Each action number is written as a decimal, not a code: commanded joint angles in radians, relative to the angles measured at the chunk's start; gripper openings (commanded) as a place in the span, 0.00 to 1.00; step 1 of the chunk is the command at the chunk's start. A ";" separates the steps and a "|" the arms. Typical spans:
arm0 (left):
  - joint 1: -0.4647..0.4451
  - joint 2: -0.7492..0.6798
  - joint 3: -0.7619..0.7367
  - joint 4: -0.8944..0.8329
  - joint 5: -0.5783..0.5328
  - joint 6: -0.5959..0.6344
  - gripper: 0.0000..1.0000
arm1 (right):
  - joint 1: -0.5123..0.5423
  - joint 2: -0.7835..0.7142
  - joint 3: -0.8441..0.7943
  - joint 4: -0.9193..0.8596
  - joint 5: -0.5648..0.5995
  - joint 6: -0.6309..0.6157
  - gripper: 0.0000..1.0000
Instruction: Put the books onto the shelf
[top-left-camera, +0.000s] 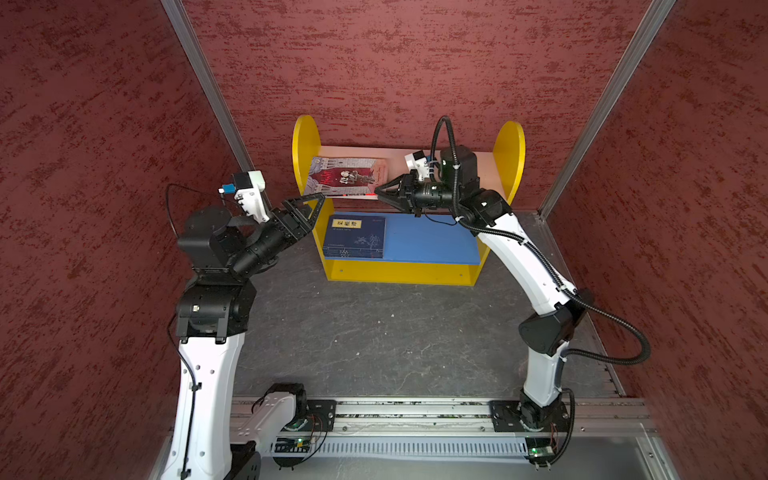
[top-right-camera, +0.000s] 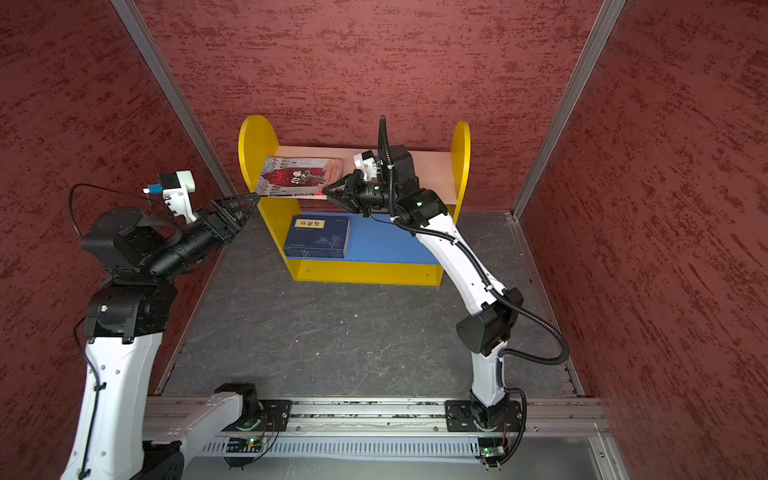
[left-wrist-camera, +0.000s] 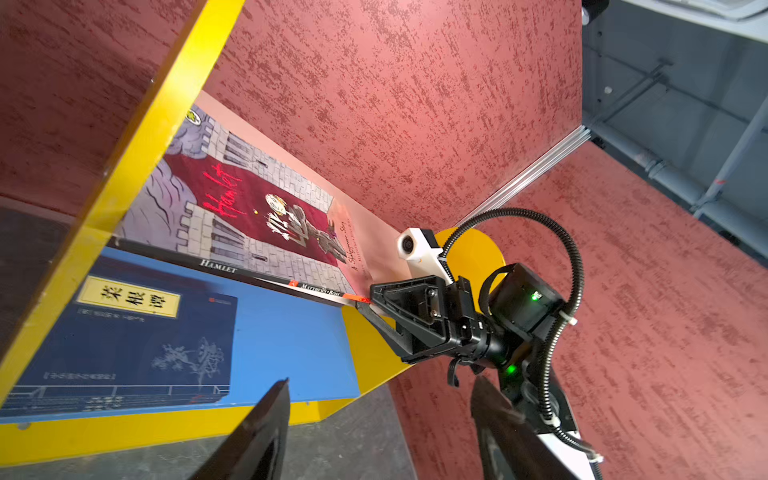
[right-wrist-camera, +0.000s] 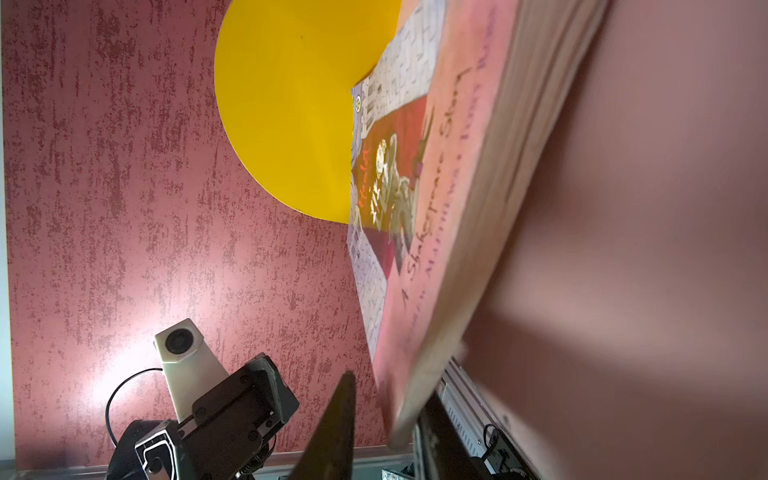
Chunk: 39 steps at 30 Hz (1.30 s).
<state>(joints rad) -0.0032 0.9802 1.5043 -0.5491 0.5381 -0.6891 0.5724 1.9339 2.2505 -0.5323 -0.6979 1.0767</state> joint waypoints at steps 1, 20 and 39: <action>0.012 -0.003 -0.042 0.033 -0.021 0.091 0.66 | 0.004 0.015 0.019 -0.008 0.010 -0.015 0.30; 0.014 0.088 -0.132 0.208 0.025 -0.047 0.65 | 0.004 -0.007 -0.007 -0.041 0.012 -0.035 0.40; -0.045 0.194 -0.087 0.251 -0.033 -0.003 0.66 | 0.003 -0.012 -0.009 -0.047 0.011 -0.036 0.41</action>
<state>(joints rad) -0.0444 1.1652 1.3994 -0.3286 0.5243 -0.7181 0.5724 1.9335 2.2505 -0.5507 -0.6979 1.0424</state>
